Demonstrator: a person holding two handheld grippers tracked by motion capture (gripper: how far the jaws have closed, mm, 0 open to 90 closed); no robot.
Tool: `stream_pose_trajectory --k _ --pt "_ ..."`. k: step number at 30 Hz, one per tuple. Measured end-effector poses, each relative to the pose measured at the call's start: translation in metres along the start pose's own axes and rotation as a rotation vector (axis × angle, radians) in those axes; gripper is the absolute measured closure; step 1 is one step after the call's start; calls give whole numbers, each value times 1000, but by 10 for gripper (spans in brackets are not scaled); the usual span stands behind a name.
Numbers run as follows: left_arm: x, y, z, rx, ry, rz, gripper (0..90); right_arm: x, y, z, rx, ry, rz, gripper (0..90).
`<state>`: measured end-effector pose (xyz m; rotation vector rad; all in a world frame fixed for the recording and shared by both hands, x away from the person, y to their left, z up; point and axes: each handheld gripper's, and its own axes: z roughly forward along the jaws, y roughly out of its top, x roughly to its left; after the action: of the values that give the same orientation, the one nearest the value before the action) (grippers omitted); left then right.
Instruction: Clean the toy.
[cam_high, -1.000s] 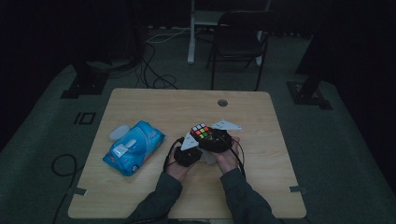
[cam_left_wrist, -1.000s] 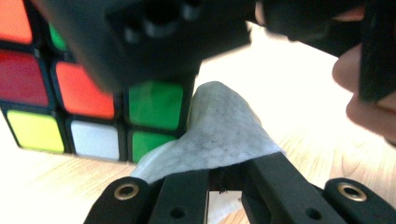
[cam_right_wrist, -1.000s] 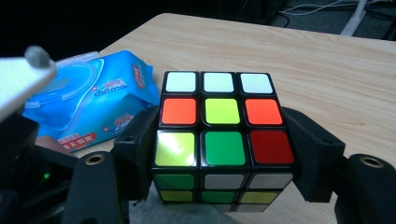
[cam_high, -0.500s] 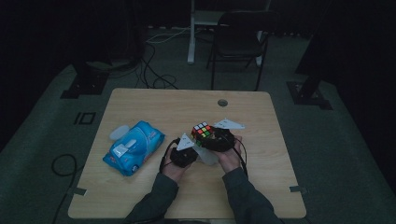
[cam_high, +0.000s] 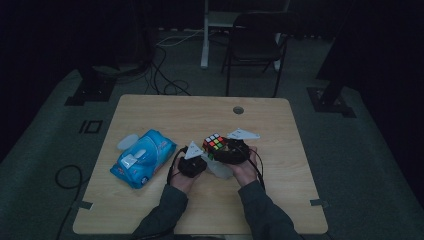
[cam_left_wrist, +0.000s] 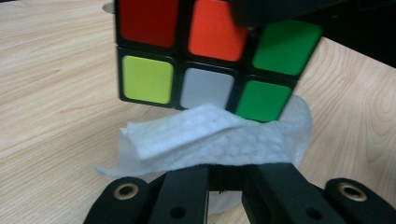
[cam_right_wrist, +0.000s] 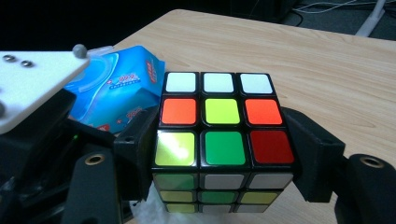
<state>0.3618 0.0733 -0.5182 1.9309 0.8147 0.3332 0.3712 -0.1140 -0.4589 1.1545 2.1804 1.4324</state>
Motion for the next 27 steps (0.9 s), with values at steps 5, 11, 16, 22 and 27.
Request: stream_pose_trajectory --k 5,11,16,22,27 --pt "4 -2 1 3 11 -9 900 1 -3 -1 9 7 -8 340" --pt "13 -2 0 5 30 -28 900 0 -7 -4 18 12 -14 341" --pt "19 -2 -2 4 51 -39 900 0 -8 -5 23 21 -15 340" --pt "21 -2 -1 0 51 -44 900 2 -8 -6 19 33 -10 341" --pt "18 -2 0 -4 37 -42 900 3 -6 -4 14 59 21 341"
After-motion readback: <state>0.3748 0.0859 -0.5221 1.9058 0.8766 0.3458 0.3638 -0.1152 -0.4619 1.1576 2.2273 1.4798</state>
